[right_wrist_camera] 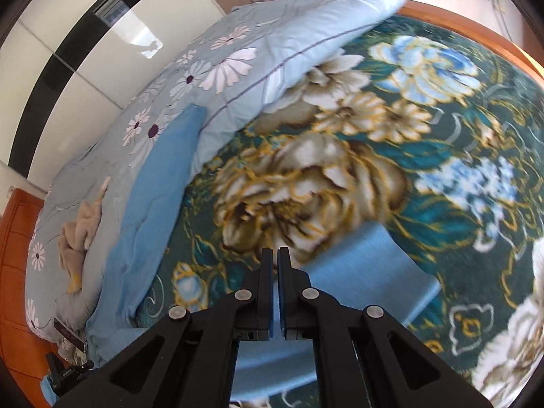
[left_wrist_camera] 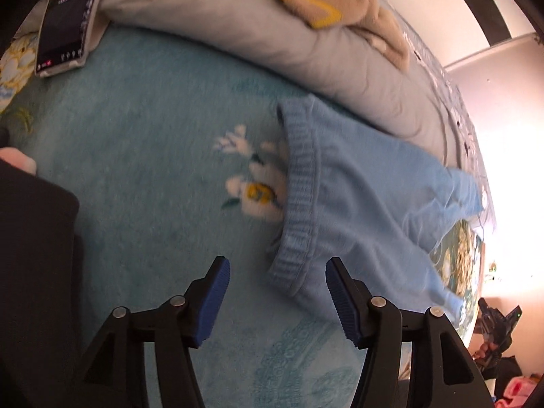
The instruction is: Fold clothes
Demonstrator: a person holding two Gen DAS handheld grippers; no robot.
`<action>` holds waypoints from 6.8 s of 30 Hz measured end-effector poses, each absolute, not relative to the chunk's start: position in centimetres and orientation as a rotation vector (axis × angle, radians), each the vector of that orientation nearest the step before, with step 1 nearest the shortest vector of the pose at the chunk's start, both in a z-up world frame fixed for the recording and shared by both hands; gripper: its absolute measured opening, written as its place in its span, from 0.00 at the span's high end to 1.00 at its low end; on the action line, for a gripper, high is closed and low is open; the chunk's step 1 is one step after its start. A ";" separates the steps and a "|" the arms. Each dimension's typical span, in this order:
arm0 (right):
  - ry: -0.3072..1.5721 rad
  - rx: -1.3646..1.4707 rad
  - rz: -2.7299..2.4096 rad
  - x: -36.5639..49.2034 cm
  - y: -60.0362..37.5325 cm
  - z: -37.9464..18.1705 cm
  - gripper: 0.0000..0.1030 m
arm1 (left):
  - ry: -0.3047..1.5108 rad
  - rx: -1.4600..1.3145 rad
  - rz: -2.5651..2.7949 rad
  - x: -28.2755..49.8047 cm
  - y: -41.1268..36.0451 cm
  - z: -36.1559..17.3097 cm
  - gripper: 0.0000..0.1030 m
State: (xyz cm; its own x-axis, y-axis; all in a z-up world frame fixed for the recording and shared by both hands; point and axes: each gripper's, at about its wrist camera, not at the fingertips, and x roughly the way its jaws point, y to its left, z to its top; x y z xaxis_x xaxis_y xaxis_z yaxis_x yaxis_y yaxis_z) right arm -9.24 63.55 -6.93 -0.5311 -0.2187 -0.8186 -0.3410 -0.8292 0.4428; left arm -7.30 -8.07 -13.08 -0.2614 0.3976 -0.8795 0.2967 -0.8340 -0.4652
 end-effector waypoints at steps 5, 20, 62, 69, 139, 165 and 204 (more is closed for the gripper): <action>0.989 -1.455 2.437 -4.8 65.9 -7.2 0.97 | -0.902 -1.865 2.250 -8.3 -7.0 -13.3 0.46; 0.845 -2.024 2.715 -10.8 46.4 -9.9 0.95 | -0.603 -1.694 2.224 -17.8 1.3 -7.7 0.77; 1.014 -1.645 2.434 -4.5 61.5 -9.4 0.85 | -0.354 -1.556 2.054 -4.8 -5.1 -3.7 0.82; 1.100 -1.590 2.365 -2.0 64.3 -10.8 0.86 | -0.309 -1.798 2.064 -0.2 -6.7 -5.7 0.87; 1.259 -1.535 2.285 -4.3 70.6 -12.7 0.91 | -0.897 -2.429 2.175 3.8 -1.3 -11.6 0.29; 0.376 -1.794 2.904 -25.8 52.9 -2.9 0.66 | -0.509 -2.053 2.305 -11.5 -7.0 -10.7 0.29; -1.543 -1.981 2.630 -39.4 36.1 -6.2 0.97 | 0.120 -1.770 2.133 -20.5 -3.0 -9.5 0.94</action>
